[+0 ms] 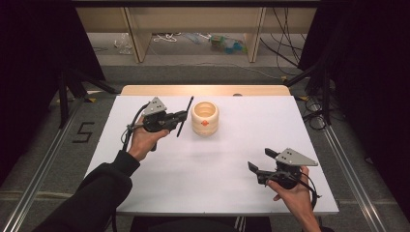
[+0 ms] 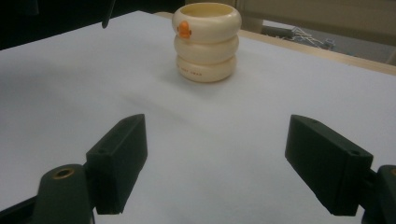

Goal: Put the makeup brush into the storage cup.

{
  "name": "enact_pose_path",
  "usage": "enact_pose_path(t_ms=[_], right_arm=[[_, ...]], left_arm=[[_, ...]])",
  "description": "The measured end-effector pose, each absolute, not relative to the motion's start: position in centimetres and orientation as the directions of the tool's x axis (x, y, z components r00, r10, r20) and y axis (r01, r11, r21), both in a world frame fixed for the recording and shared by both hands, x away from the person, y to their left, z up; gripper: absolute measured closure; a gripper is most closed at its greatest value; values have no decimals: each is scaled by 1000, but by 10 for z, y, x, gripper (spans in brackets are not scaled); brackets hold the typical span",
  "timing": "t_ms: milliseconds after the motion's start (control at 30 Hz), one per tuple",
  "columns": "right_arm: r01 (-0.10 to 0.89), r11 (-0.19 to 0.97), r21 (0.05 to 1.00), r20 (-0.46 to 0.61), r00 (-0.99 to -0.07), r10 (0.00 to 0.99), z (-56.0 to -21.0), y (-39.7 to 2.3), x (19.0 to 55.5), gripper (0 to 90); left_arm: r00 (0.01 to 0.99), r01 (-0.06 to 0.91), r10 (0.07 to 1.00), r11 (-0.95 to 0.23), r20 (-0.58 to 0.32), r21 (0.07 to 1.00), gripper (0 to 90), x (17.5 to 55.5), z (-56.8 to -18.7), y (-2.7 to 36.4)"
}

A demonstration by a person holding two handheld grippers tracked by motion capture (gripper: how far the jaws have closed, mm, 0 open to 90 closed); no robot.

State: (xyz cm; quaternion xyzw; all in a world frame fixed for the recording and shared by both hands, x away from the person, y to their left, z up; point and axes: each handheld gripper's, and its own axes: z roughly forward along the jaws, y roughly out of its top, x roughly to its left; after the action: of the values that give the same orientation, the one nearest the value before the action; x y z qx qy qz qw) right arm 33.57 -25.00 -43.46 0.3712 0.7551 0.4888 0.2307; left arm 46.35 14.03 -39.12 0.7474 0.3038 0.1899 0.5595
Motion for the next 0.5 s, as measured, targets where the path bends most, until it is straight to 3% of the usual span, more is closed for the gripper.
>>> enact_pose_path(t_ms=[500], right_arm=[[334, 237, 912, 20, -615, 788, -435, -251, 336, 218]], left_arm=[[741, 197, 669, -139, -55, 970, 836, 472, -382, 132]])
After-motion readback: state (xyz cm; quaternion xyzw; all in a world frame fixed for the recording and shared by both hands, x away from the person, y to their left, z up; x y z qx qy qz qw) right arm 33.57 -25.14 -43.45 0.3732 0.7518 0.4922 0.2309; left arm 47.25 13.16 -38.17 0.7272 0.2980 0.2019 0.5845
